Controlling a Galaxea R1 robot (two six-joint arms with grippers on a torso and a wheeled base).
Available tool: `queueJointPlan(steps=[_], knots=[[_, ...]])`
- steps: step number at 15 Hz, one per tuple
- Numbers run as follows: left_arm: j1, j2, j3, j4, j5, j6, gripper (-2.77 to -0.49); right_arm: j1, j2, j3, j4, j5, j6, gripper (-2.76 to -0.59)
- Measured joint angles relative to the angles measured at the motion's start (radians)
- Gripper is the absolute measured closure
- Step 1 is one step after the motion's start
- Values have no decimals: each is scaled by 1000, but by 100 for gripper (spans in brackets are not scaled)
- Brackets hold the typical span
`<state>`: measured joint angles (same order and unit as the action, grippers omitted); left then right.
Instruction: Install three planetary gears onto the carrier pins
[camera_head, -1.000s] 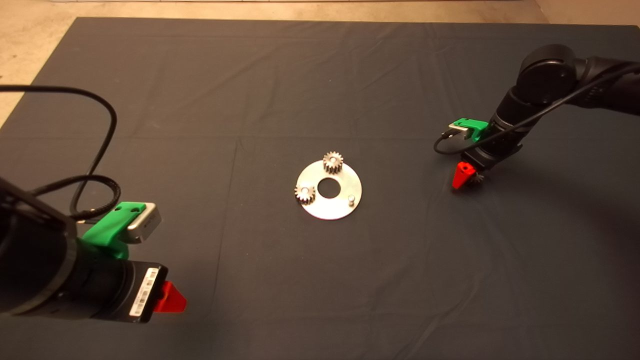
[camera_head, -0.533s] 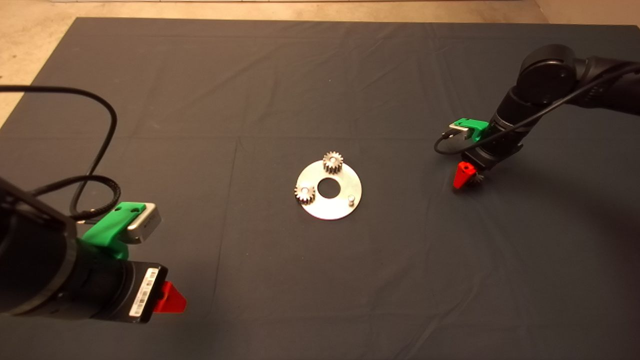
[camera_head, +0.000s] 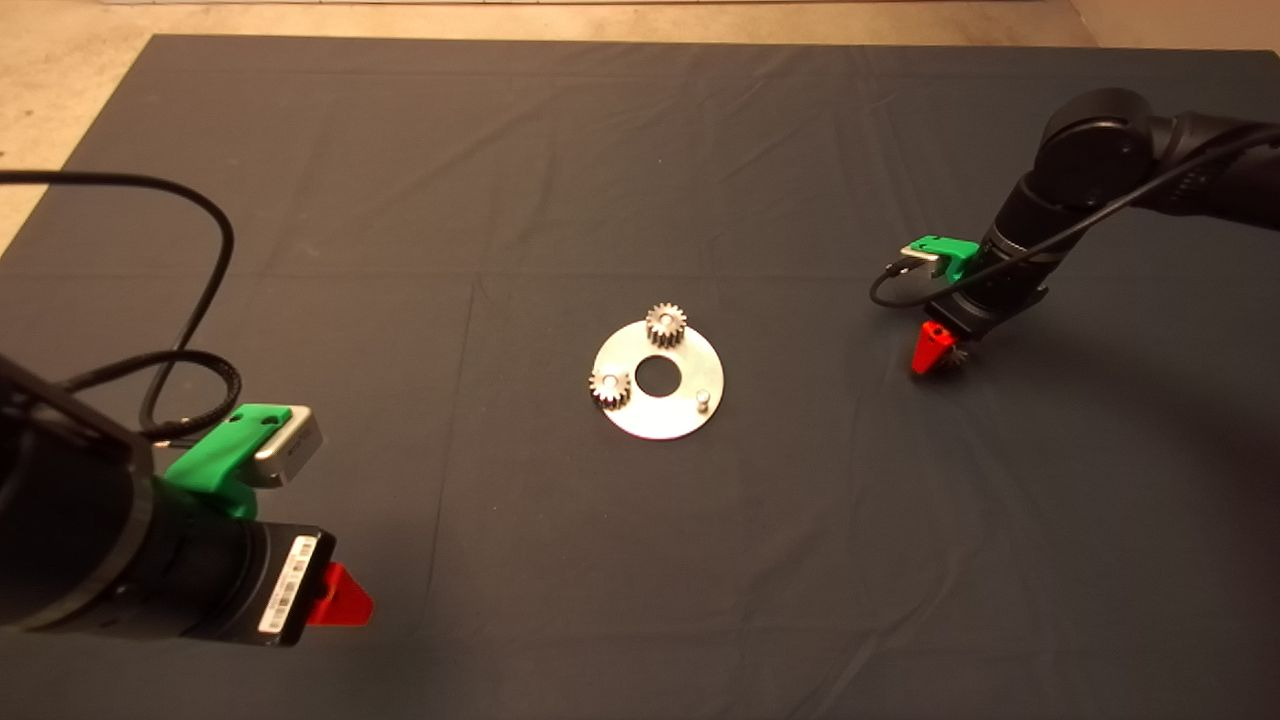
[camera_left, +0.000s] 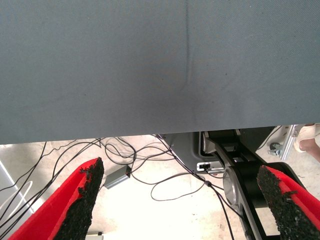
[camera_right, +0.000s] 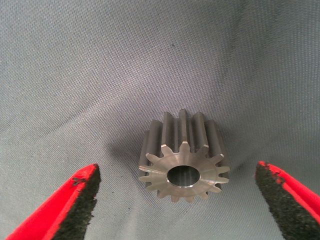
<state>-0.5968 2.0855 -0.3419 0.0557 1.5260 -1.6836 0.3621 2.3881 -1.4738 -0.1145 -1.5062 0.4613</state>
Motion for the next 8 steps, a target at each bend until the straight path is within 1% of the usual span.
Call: queueJointPlan(steps=[1,3,5,7,8], knots=[[0,0,0,0,0,0,-217,-2,0,0,0,0,0,-225],[0,0,0,0,0,0,-217,-11,0,-1,0,-1,0,-225],[0,0,0,0,0,0,-217,-13,0,-2,0,-1,-1,-209],[0,0,0,0,0,0,-217,-13,0,-2,0,-1,-1,-206],[0,0,0,0,0,0,-217,-13,0,-2,0,-1,-1,-195]])
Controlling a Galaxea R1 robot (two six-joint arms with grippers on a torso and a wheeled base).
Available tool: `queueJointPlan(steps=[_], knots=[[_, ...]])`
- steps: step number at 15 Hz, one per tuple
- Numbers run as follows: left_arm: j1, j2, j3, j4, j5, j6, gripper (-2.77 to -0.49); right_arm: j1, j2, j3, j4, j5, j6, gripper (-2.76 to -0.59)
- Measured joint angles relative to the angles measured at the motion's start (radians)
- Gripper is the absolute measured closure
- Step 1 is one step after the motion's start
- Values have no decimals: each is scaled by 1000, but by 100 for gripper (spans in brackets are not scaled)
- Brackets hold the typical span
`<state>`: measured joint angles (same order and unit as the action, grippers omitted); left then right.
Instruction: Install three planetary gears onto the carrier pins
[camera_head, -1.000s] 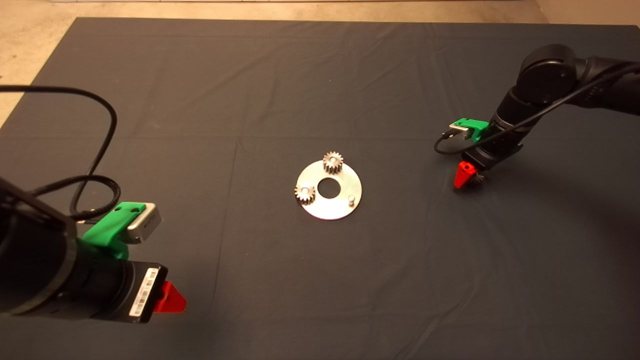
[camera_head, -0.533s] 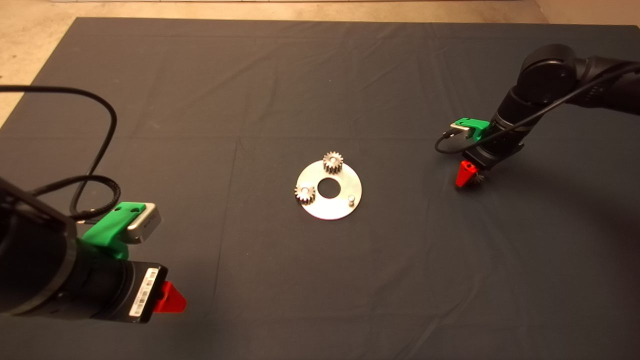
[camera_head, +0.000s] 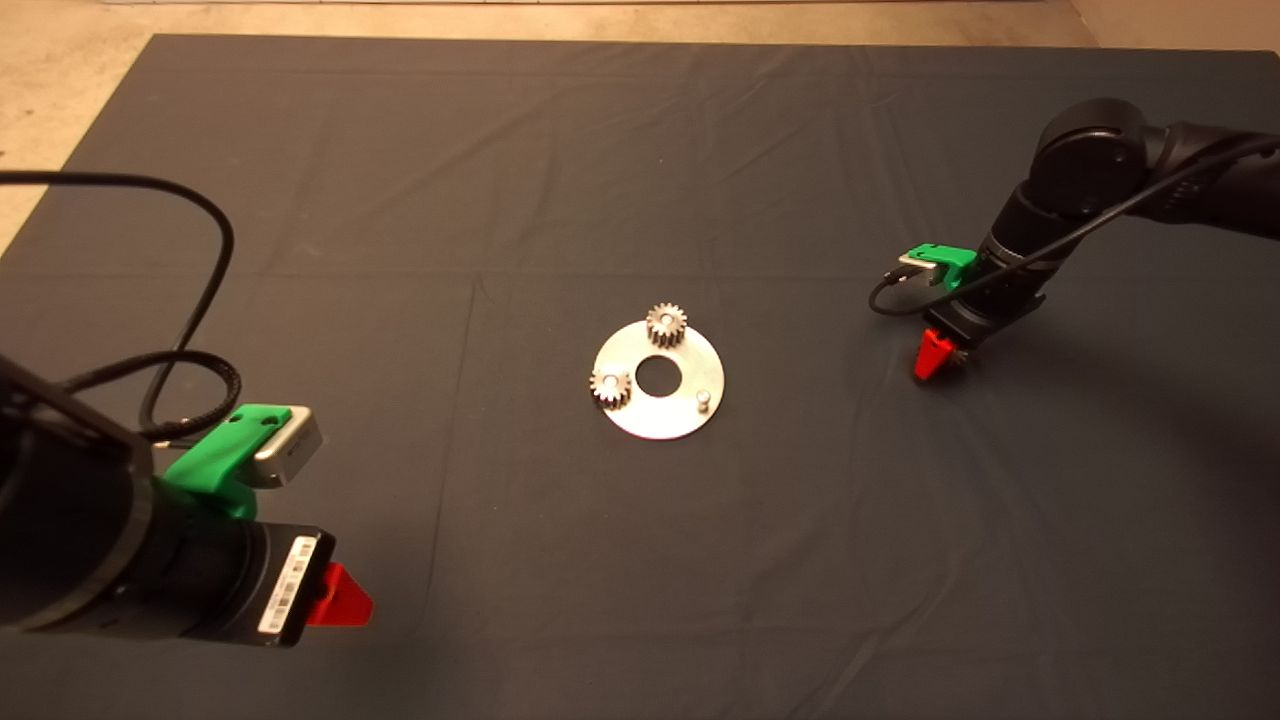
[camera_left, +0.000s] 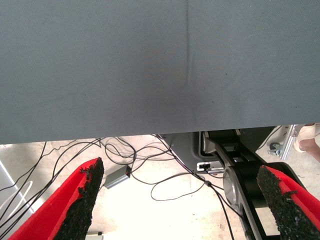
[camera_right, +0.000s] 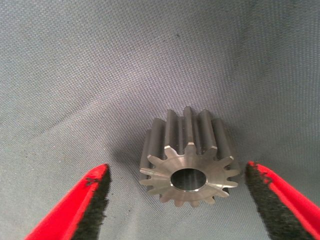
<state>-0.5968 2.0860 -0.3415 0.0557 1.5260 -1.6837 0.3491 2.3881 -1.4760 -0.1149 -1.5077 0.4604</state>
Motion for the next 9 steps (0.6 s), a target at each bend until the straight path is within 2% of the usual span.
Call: queueJointPlan(steps=[3,4,9], knots=[[0,0,0,0,0,0,-217,0,0,0,0,0,0,-192],[0,0,0,0,0,0,-217,0,0,0,0,0,0,-183],[0,0,0,0,0,0,-217,0,0,0,0,0,0,-167]])
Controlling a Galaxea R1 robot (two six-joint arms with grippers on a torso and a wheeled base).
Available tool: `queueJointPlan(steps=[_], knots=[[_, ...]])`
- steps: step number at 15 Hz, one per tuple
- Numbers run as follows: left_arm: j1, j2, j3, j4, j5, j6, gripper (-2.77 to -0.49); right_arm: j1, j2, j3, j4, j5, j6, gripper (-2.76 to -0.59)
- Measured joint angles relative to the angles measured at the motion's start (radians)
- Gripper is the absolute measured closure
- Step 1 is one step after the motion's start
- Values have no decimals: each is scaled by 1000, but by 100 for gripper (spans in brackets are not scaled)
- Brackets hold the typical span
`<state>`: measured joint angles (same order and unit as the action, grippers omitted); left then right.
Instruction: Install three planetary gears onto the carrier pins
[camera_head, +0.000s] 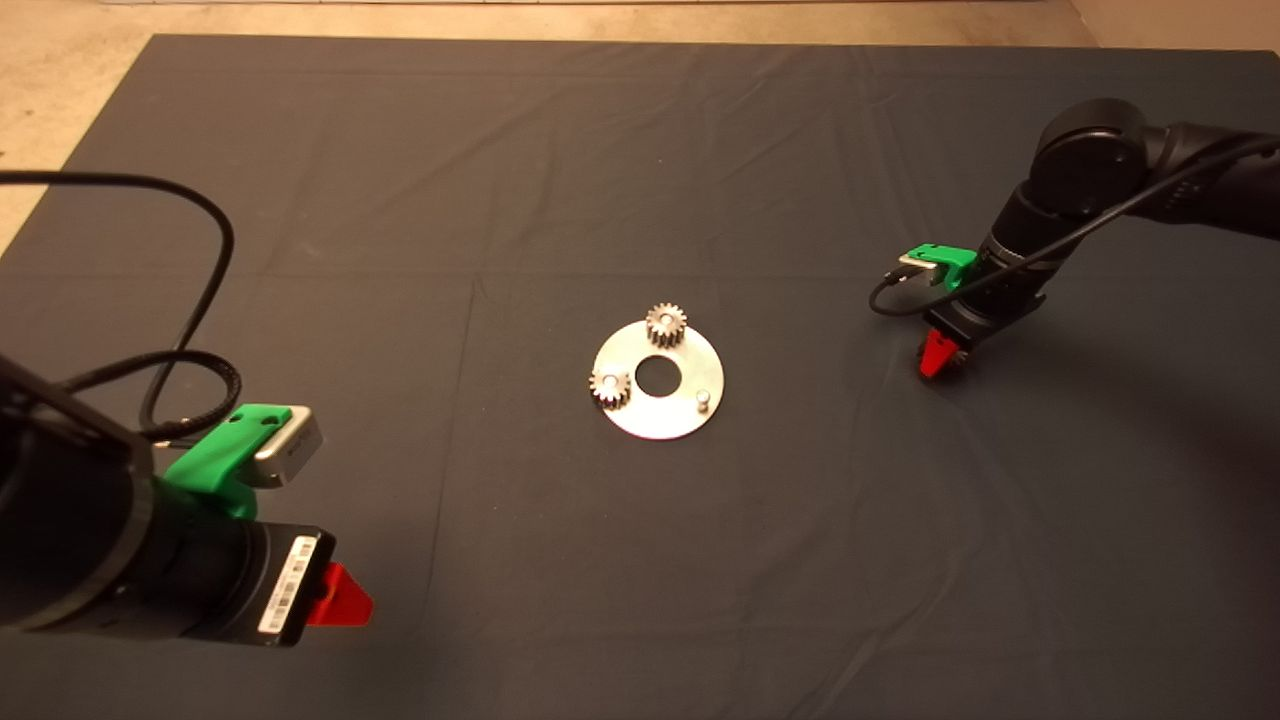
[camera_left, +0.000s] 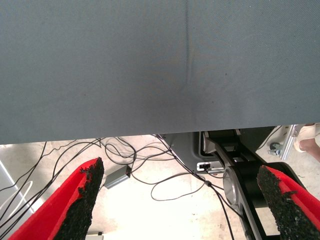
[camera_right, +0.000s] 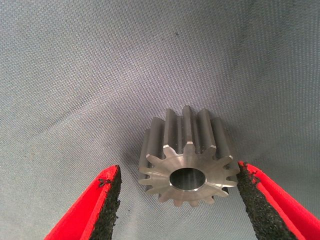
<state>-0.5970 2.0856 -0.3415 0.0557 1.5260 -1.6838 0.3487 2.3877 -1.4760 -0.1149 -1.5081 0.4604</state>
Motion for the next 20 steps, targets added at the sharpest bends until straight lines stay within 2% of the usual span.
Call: queueJointPlan(steps=[1,3,7,9,12,15,20], knots=[[0,0,0,0,0,0,-217,0,0,-1,0,0,0,-167],[0,0,0,0,0,0,-217,0,0,-1,0,0,0,-152],[0,0,0,0,0,0,-217,0,-1,-1,0,0,0,-152],[0,0,0,0,0,0,-217,0,-5,-1,-6,0,0,-136],[0,0,0,0,0,0,-217,0,-5,-1,-23,1,0,-136],[0,0,0,0,0,0,-217,-3,-5,0,-23,2,0,-123],[0,0,0,0,0,0,-217,-13,-5,0,-27,10,-3,-117]])
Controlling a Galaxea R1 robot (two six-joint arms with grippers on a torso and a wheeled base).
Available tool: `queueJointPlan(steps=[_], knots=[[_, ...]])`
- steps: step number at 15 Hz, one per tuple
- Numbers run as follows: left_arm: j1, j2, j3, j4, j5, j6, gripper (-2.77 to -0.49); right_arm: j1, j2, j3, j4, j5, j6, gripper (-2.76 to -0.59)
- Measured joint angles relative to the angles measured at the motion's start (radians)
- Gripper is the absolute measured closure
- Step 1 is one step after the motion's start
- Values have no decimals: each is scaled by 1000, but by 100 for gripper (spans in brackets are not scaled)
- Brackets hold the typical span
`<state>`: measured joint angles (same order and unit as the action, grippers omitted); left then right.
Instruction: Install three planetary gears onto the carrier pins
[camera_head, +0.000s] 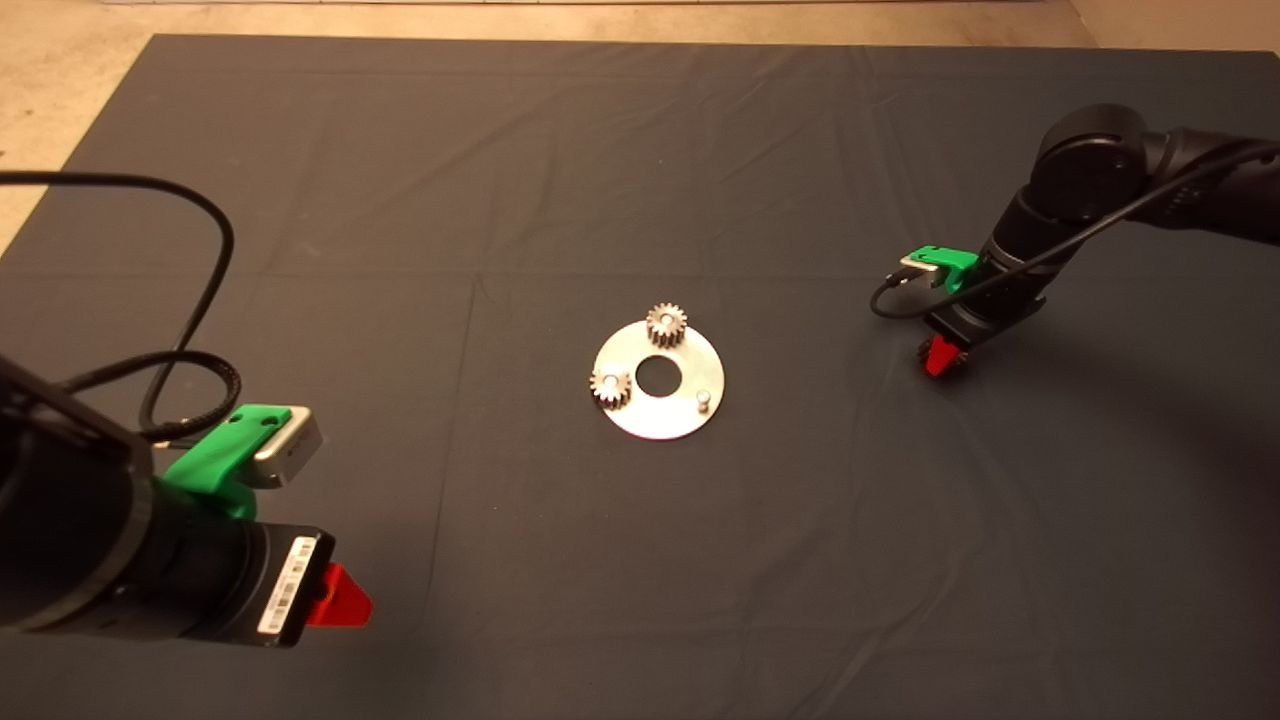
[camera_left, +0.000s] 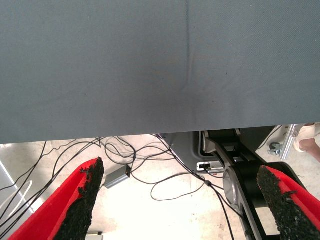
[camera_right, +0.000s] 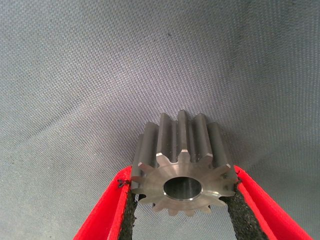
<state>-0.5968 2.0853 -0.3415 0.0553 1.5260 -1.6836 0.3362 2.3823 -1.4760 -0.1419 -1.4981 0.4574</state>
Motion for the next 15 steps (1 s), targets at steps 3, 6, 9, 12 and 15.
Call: queueJointPlan(steps=[3,6,9,12,15], knots=[[0,0,0,0,0,0,-217,0,0,0,0,1,-1,-114],[0,0,0,0,0,0,-217,0,-1,0,0,3,-16,-113],[0,0,0,0,0,0,-217,0,-3,3,-1,6,-20,-110],[0,0,0,0,0,0,-217,0,-4,15,-7,5,-20,-107],[0,0,1,0,0,0,-217,-3,-8,65,-16,1,-19,-105]])
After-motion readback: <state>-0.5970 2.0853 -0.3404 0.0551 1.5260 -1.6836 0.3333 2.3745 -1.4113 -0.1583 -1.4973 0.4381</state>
